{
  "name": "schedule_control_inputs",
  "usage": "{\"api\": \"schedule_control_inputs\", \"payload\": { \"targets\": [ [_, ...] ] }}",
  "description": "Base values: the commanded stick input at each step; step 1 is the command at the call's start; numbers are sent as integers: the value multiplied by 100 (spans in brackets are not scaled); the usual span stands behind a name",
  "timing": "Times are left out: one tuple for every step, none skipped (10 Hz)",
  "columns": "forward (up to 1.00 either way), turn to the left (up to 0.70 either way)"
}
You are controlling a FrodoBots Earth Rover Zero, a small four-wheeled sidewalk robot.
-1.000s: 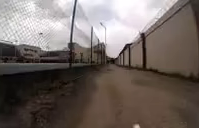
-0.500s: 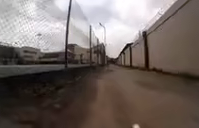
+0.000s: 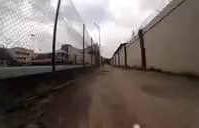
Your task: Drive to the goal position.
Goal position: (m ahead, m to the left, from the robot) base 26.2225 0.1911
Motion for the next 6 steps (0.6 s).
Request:
{"api": "schedule_control_inputs", "payload": {
  "targets": [
    [100, 0],
    [100, 0],
    [100, -12],
    [100, -27],
    [100, -27],
    [100, 0]
  ]
}}
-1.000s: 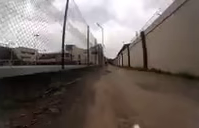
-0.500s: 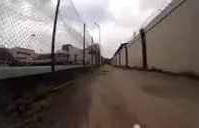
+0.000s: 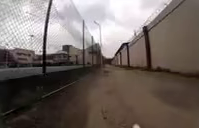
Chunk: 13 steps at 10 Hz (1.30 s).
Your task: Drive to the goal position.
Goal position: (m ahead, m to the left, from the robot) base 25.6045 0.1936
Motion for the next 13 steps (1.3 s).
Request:
{"api": "schedule_control_inputs", "payload": {
  "targets": [
    [100, 0],
    [100, 0],
    [100, 0],
    [100, 0],
    [100, 0],
    [100, 0],
    [100, 0],
    [100, 0],
    [100, 0],
    [100, 0],
    [100, 0],
    [100, 0],
    [100, 0]
  ]
}}
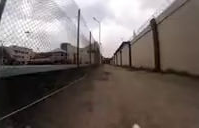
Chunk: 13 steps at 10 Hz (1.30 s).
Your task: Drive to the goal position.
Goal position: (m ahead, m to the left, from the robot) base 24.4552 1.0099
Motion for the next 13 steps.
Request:
{"api": "schedule_control_inputs", "payload": {
  "targets": [
    [100, -14],
    [100, -27],
    [100, -27],
    [100, -27],
    [100, -27],
    [100, -27],
    [100, 0],
    [100, 0],
    [100, 0],
    [100, 0],
    [100, 0],
    [100, 0],
    [100, 0]
  ]
}}
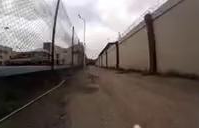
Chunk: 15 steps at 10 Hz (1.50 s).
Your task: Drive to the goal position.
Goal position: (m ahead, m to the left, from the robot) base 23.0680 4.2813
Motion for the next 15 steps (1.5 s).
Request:
{"api": "schedule_control_inputs", "payload": {
  "targets": [
    [100, 0],
    [100, 0],
    [100, 0],
    [100, 0],
    [100, 0],
    [100, 0],
    [100, 0],
    [100, 0],
    [100, 0],
    [100, 0],
    [100, 0],
    [100, -10],
    [100, -25],
    [100, -14],
    [100, 0]
  ]
}}
